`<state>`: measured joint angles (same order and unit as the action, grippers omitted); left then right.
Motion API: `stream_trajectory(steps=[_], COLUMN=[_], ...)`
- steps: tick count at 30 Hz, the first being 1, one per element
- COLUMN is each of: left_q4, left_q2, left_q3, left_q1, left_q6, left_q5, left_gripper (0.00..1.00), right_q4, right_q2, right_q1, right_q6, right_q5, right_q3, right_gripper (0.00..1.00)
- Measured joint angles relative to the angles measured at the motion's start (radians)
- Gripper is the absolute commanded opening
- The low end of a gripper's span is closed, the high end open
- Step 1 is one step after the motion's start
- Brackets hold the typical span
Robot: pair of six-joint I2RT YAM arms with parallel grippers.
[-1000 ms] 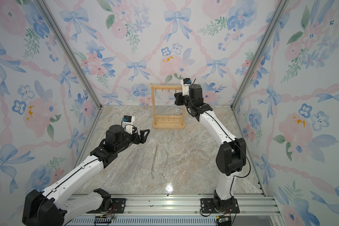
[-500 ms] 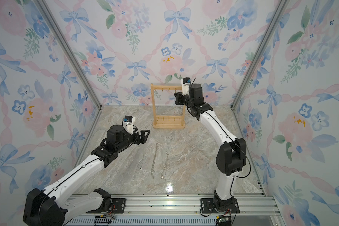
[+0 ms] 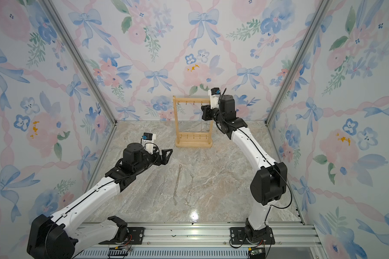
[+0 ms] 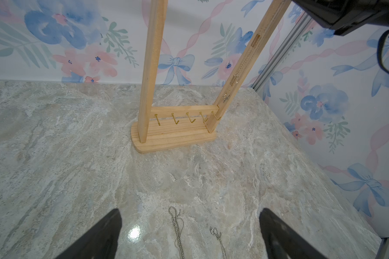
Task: Take the necklace off the jewelry display stand
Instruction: Take off the necklace from the stand.
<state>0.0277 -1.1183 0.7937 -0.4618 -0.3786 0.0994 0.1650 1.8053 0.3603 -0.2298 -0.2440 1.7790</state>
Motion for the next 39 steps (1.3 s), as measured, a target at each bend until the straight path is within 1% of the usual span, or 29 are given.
stream_trajectory(steps=[10,26,33,39], left_q4=[0.000,0.000,0.000,0.000], left_q2=[-0.001,-0.003,-0.003,-0.003], left_q3=[0.000,0.000,0.000,0.000], left_q1=[0.000,0.000,0.000,0.000], left_q6=[0.000,0.000,0.000,0.000], left_q5=[0.003,0.003,0.008,0.022], left_gripper=[0.98,0.98,0.98,0.98], right_q4=[0.002,0.023,0.025,0.004], right_q2=[-0.047,-0.067,-0.152,-0.278], right_q1=[0.012,0.041,0.041,0.041], right_q6=[0.000,-0.002,-0.015,-0.043], right_q5=[0.001,-0.008,-0.020,-0.039], right_q3=[0.001,0.025,0.011,-0.084], right_gripper=[0.00,0.00,0.00,0.00])
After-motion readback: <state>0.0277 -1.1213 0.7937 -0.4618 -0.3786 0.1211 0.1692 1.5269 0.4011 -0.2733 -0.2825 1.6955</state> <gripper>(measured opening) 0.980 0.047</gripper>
